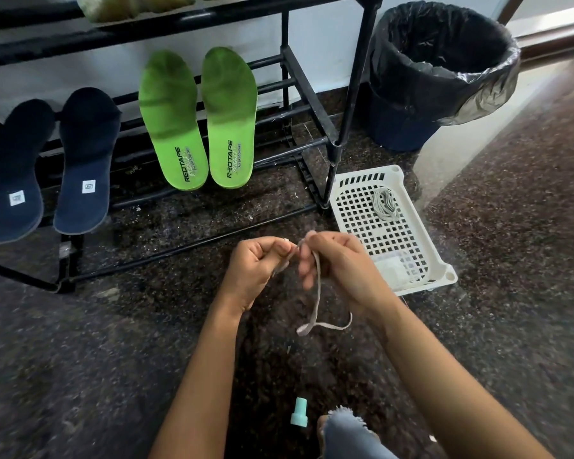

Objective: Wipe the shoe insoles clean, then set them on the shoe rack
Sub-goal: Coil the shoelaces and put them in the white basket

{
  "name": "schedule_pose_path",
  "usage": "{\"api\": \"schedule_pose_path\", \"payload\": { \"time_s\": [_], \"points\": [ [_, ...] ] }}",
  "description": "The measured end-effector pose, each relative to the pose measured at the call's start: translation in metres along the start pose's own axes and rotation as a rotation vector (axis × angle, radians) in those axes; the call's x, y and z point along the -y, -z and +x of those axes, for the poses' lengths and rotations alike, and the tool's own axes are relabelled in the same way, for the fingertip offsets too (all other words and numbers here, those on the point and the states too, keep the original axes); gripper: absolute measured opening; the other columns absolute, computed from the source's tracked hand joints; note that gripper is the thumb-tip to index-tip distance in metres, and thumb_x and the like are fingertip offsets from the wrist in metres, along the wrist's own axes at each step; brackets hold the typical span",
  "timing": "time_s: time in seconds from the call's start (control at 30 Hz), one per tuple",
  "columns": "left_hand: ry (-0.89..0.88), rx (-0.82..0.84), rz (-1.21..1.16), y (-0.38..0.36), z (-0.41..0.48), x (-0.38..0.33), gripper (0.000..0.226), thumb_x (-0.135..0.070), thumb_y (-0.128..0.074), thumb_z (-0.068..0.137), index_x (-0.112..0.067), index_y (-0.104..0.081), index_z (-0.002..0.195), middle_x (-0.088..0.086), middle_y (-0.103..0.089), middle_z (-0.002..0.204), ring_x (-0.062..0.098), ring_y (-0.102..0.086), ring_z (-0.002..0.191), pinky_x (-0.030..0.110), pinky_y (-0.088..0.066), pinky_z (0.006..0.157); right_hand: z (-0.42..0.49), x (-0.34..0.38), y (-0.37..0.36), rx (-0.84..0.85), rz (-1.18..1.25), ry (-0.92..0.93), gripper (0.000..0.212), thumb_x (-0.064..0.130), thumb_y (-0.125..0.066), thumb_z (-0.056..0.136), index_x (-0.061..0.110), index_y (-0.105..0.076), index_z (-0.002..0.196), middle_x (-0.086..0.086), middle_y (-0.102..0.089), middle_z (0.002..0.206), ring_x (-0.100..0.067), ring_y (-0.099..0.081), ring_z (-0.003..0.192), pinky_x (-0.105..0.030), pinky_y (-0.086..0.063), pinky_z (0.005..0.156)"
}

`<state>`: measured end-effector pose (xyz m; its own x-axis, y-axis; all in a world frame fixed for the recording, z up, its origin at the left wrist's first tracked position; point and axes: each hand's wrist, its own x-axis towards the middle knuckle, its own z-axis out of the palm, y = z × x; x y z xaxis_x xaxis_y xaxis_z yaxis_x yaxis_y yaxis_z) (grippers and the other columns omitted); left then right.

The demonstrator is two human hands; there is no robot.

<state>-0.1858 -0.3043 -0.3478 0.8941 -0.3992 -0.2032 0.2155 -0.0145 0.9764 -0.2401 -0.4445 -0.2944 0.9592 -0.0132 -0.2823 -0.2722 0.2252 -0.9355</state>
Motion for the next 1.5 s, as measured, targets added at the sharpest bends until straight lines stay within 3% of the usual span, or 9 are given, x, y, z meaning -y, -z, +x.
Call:
{"api": "schedule_pose_path", "payload": {
  "time_s": [0.17,0.47,0.6,0.7,0.77,0.9,1.1,1.27,1.5],
  "points": [
    [0.058,0.113,-0.112,-0.002,-0.004,-0.002,0.023,-0.03,-0.066,0.089,-0.01,-0.076,0.085,0.015,-0.074,0.09,0.029,-0.071,0.096,0.041,-0.057,0.087,0.031,0.036,0.003,-0.093,0.079,-0.075,0.027,0.015,-0.046,0.097,0.005,-0.061,0.077,-0.007,-0.068,0.066,-0.009,-0.055,0.044,-0.018,-0.048,0.048],
    [0.07,0.21,-0.516,-0.003,-0.021,-0.006,0.03,-0.038,-0.077,0.077,-0.009,-0.071,0.075,0.018,-0.072,0.08,0.035,-0.071,0.095,0.052,-0.057,0.075,0.068,0.0,0.04,-0.271,0.147,-0.328,0.033,0.03,-0.045,0.098,0.001,-0.059,0.104,-0.018,-0.068,0.1,-0.018,-0.069,0.077,-0.03,-0.054,0.078],
    [0.087,0.174,-0.543,0.0,-0.021,-0.008,0.029,-0.038,-0.077,0.076,-0.009,-0.069,0.074,0.02,-0.072,0.085,0.034,-0.071,0.095,0.053,-0.058,0.071,0.051,-0.043,0.056,-0.401,-0.51,-0.385,0.057,0.056,-0.052,0.088,0.001,-0.067,0.084,-0.008,-0.067,0.071,-0.02,-0.063,0.065,-0.034,-0.054,0.071],
    [0.115,0.145,-0.516,-0.001,-0.02,-0.01,0.023,-0.029,-0.07,0.085,-0.01,-0.069,0.072,0.02,-0.072,0.083,0.034,-0.071,0.093,0.054,-0.058,0.07,0.033,-0.055,0.059,-0.54,-1.053,0.017,0.037,0.051,-0.063,0.081,0.015,-0.067,0.072,0.001,-0.063,0.069,-0.018,-0.058,0.073,-0.031,-0.046,0.068],
    [0.13,0.13,-0.506,-0.003,-0.02,-0.012,0.025,-0.023,-0.064,0.09,-0.011,-0.069,0.069,0.018,-0.072,0.081,0.034,-0.072,0.09,0.054,-0.058,0.07,0.026,-0.049,0.055,-0.305,-0.851,0.302,0.02,0.024,-0.071,0.081,0.02,-0.067,0.101,0.001,-0.064,0.099,-0.012,-0.057,0.096,-0.029,-0.047,0.085],
    [0.141,0.128,-0.5,-0.005,-0.02,-0.016,0.031,-0.022,-0.051,0.091,-0.011,-0.07,0.069,0.018,-0.072,0.081,0.033,-0.072,0.087,0.047,-0.06,0.064,0.031,-0.044,0.04,0.306,-0.586,0.289,0.059,-0.001,-0.062,0.08,0.018,-0.05,0.134,0.002,-0.049,0.139,-0.01,-0.032,0.137,-0.028,-0.03,0.111],
    [0.089,0.089,-0.524,-0.003,-0.016,-0.021,0.023,-0.026,-0.063,0.086,-0.011,-0.07,0.07,0.018,-0.073,0.088,0.031,-0.072,0.089,0.049,-0.06,0.068,0.03,-0.049,0.023,0.221,-0.409,0.144,0.033,-0.014,-0.05,0.086,0.013,-0.067,0.095,0.014,-0.067,0.079,0.002,-0.06,0.079,-0.016,-0.046,0.073],
    [0.048,-0.034,-0.486,-0.002,-0.005,-0.014,0.03,-0.02,-0.054,0.093,-0.012,-0.072,0.07,0.019,-0.073,0.092,0.035,-0.068,0.102,0.048,-0.058,0.079,0.003,-0.07,0.01,0.2,-0.31,0.016,0.025,0.02,-0.049,0.097,0.003,-0.067,0.092,-0.011,-0.071,0.081,-0.023,-0.061,0.079,-0.04,-0.045,0.08],
    [0.065,0.051,-0.24,0.004,-0.005,-0.006,0.027,-0.025,-0.059,0.093,-0.007,-0.072,0.078,0.014,-0.074,0.086,0.026,-0.071,0.08,0.032,-0.056,0.071,-0.016,-0.014,0.001,0.159,-0.134,-0.004,0.029,0.01,-0.041,0.1,-0.004,-0.061,0.083,-0.017,-0.065,0.069,-0.015,-0.06,0.055,-0.018,-0.046,0.055]
  ]
}}
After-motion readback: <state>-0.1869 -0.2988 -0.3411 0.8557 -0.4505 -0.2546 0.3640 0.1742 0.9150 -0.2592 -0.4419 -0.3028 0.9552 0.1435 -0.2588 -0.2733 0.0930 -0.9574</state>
